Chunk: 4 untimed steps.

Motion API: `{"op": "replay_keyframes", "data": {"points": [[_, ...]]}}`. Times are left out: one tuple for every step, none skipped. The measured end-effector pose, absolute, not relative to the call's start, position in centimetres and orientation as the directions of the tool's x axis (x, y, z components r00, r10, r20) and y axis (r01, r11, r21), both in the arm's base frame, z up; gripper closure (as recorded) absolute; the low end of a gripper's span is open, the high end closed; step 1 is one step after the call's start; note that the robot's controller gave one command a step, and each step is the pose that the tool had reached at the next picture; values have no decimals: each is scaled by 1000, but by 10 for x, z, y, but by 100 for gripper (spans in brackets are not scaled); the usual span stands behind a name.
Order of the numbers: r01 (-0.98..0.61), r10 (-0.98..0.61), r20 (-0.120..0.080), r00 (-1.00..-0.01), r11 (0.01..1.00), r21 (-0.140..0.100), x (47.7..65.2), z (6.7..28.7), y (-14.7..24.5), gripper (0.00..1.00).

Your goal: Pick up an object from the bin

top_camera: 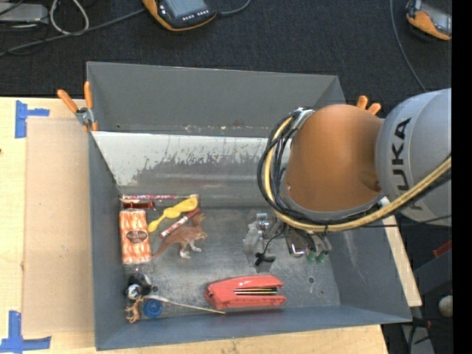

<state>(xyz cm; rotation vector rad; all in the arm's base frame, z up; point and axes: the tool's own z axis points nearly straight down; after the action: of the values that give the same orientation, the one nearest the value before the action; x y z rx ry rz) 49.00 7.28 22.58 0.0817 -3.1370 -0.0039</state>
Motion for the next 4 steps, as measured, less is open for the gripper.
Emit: {"op": "replay_keyframes", "data": {"points": [[-145, -145, -2, -989, 989, 2, 478, 154, 67, 100], [-197, -197, -3, -980, 980, 3, 477, 100, 78, 100], [-139, -139, 3, -990, 990, 3, 481, 106, 88, 0], [-139, -139, 4, -990, 990, 3, 481, 105, 88, 0]]}}
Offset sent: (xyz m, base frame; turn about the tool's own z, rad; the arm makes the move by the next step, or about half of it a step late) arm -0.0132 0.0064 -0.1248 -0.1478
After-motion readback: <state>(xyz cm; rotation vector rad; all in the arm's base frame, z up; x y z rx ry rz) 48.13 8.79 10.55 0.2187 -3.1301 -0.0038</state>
